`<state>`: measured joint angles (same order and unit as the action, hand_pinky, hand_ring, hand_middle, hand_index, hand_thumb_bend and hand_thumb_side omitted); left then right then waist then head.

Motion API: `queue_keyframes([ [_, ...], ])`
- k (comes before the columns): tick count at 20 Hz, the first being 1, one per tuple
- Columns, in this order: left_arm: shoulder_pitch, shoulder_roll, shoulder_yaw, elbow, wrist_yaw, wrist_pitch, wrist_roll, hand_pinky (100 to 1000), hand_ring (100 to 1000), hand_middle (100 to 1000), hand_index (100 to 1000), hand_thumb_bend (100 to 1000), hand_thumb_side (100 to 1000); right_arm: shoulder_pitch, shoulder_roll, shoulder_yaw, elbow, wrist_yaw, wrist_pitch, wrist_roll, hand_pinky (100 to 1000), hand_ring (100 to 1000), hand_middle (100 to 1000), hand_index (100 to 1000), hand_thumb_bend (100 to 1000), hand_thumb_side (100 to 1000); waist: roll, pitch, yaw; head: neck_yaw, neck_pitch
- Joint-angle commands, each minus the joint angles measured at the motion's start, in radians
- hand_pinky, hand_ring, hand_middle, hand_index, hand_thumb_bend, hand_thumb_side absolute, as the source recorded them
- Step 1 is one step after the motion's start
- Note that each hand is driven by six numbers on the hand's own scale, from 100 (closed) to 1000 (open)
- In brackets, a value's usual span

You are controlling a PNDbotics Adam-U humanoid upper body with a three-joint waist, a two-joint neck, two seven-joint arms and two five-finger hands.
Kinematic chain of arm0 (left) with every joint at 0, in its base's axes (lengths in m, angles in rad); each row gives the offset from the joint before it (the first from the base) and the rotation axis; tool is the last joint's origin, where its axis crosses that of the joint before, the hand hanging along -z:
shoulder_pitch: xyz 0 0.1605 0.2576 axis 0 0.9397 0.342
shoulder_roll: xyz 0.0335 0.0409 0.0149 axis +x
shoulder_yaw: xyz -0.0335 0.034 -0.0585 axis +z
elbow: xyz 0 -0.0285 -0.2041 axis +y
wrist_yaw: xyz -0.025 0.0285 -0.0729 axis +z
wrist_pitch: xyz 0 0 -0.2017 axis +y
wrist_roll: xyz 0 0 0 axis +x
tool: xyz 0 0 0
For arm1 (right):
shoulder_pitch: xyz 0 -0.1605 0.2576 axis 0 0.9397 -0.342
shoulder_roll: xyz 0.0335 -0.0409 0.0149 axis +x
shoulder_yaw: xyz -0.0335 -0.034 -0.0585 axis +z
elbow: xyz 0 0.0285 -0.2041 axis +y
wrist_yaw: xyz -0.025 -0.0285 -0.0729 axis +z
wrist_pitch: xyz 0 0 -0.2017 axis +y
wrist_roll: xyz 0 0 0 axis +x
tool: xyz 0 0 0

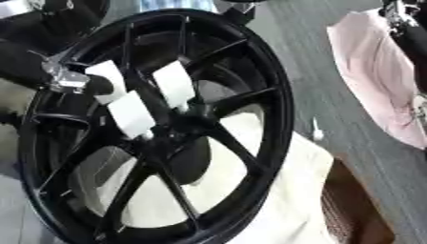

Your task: Pull the pin out of the wheel hub.

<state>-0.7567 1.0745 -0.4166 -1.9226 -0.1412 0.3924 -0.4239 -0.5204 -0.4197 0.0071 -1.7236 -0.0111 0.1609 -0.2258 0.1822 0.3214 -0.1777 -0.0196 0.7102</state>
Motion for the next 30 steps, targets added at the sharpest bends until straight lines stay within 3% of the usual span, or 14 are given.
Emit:
queue_keyframes([
  [1,-0.005,0.017,0.004,0.007,-0.008,0.001,0.008,696,656,679,812,668,579,-0.018,-0.017,-0.001,-0.026,0.001,-0.001,0.003,865,747,706,781,100,523,-0.009,-0.016,0.0,-0.002,-0.009],
  [5,0.003,0.009,0.001,0.022,-0.011,-0.004,0.018,690,648,672,803,621,559,-0.018,-0.016,0.0,-0.026,0.001,-0.001,0.002,865,748,706,781,100,524,-0.011,-0.015,-0.001,0.001,-0.01],
  [18,0.002,-0.02,-0.021,0.065,-0.008,-0.035,-0.002,678,632,651,787,589,494,-0.017,-0.014,0.001,-0.027,-0.001,0.001,0.002,864,748,706,781,100,525,-0.017,-0.011,-0.002,0.013,-0.016],
  [30,-0.011,-0.045,-0.036,0.108,0.03,-0.052,-0.012,654,585,585,751,454,412,-0.017,-0.013,0.003,-0.028,-0.001,0.002,0.002,864,748,706,780,100,526,-0.02,-0.01,-0.004,0.018,-0.018],
])
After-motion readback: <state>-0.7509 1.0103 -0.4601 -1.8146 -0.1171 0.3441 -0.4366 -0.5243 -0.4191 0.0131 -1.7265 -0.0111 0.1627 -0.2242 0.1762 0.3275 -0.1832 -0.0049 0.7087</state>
